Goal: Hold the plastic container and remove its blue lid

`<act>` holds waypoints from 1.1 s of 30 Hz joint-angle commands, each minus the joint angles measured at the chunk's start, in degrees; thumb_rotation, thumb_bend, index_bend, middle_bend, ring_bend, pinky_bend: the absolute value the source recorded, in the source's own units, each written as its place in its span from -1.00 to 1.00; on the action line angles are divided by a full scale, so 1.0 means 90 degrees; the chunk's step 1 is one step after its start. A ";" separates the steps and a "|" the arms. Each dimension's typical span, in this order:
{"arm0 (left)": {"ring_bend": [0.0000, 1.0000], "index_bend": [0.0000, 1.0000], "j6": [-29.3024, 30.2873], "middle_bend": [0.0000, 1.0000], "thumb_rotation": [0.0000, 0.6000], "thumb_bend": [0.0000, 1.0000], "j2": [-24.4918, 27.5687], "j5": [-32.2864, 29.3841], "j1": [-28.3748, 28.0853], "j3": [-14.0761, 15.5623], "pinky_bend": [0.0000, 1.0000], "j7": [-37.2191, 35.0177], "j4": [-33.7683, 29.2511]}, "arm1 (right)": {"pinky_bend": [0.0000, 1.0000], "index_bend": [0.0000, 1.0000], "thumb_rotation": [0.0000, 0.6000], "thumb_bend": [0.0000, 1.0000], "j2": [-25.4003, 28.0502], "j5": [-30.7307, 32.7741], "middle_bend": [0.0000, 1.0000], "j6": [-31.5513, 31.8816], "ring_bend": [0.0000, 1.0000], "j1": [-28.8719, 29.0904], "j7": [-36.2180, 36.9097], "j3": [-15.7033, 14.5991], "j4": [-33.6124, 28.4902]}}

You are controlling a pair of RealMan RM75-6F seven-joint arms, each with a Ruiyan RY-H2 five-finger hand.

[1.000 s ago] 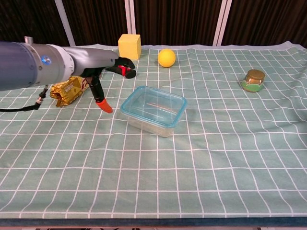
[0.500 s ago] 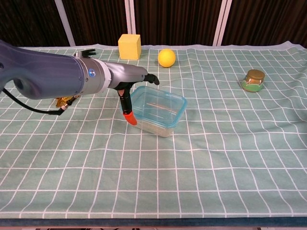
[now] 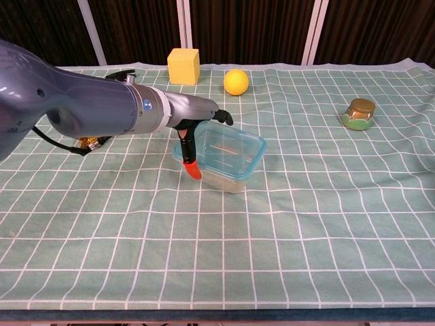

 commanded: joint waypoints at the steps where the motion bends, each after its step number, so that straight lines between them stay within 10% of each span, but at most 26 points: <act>1: -0.89 -0.96 -0.0059 -0.93 1.00 -0.99 -0.0159 0.0161 -0.0037 0.0013 -0.61 -0.0196 0.0263 | -1.00 -1.00 1.00 -0.63 0.0003 0.0008 -1.00 0.0002 -1.00 -0.0003 0.0004 0.0002 -0.0013; 7: -0.38 -0.48 0.0013 -0.44 1.00 -0.80 -0.0400 0.1128 0.0133 0.0004 -0.16 -0.0772 0.0580 | -1.00 -1.00 1.00 -0.62 0.0014 -0.0008 -1.00 -0.0002 -1.00 -0.0004 0.0023 -0.0007 -0.0030; 19: -0.38 -0.45 -0.0582 -0.42 1.00 -0.79 -0.0122 0.2855 0.0372 0.0133 -0.15 -0.1798 0.0540 | -1.00 -1.00 1.00 -0.63 0.0018 -0.0226 -1.00 0.0038 -1.00 0.0047 -0.0091 -0.0058 -0.0257; 33: -0.38 -0.40 -0.0717 -0.37 1.00 -0.79 -0.0011 0.3205 0.0398 0.0175 -0.15 -0.2315 0.0422 | -1.00 -1.00 1.00 -0.62 -0.0309 -0.0542 -1.00 -0.0135 -1.00 0.0332 -0.0685 -0.0190 -0.0883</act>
